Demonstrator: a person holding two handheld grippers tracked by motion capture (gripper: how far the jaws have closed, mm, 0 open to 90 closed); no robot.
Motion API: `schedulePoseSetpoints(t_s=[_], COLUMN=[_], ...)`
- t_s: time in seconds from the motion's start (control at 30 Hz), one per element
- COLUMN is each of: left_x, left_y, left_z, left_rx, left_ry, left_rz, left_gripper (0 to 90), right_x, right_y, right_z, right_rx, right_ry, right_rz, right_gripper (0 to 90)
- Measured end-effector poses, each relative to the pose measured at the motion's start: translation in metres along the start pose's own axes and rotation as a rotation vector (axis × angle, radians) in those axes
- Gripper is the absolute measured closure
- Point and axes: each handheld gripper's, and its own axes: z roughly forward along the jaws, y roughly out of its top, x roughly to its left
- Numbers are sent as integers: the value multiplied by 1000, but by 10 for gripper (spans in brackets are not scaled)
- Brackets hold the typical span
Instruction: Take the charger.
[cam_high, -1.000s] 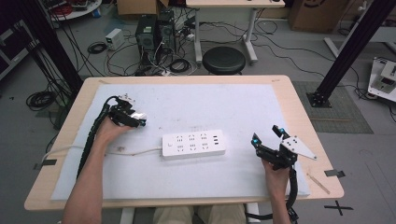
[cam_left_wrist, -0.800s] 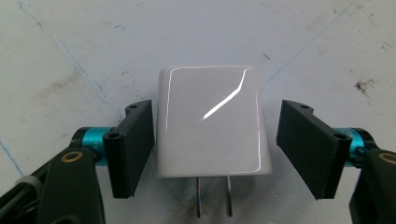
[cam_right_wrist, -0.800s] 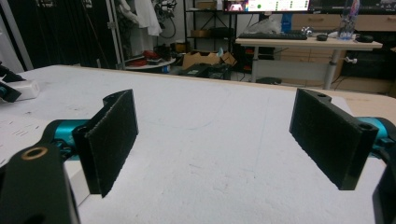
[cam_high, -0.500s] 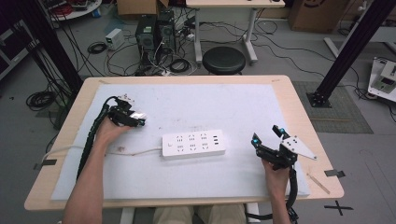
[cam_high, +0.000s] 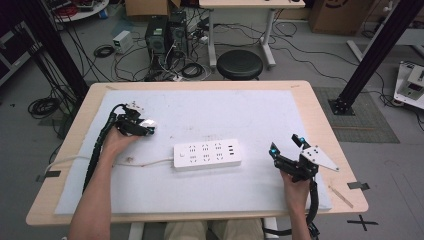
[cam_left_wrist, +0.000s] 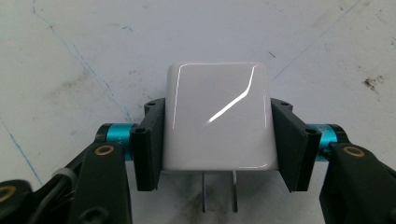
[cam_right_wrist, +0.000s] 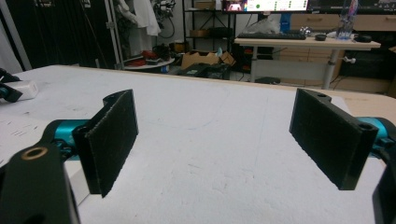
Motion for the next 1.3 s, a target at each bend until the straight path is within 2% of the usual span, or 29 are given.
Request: schedulePoseSetpoints(t_s=[0.27,0.4,0.53,0.67,0.9,1.23,1.27,1.3], left_x=[-2,-2,-3,-8,-22,-54,-54,-61], left_y=[0,2,3,5,11,15,15,15], left_z=[0,-4,-7,-15,-29,-44,-44,-46], left_rx=[-1,-12,-21,-42,-83,-119,-119,-125], left_ry=[8,21,20,5,2,-14,-14,-21], left_rz=[-5,10,11,17,42,82,82,90], left_gripper=[425,426,425,425,425,425,425,425], right_x=[0,0,1,0,1,1,1,1], right_y=[0,0,0,0,0,0,0,0], right_z=[0,0,0,1,1,1,1,1], right_rx=[1,1,9,1,3,6,6,10], right_ry=[-1,-1,-2,-2,-4,-5,-5,-3], right_rz=[-1,-4,11,-5,-4,-12,-12,-8], right_gripper=[157,157,157,157,157,157,157,158])
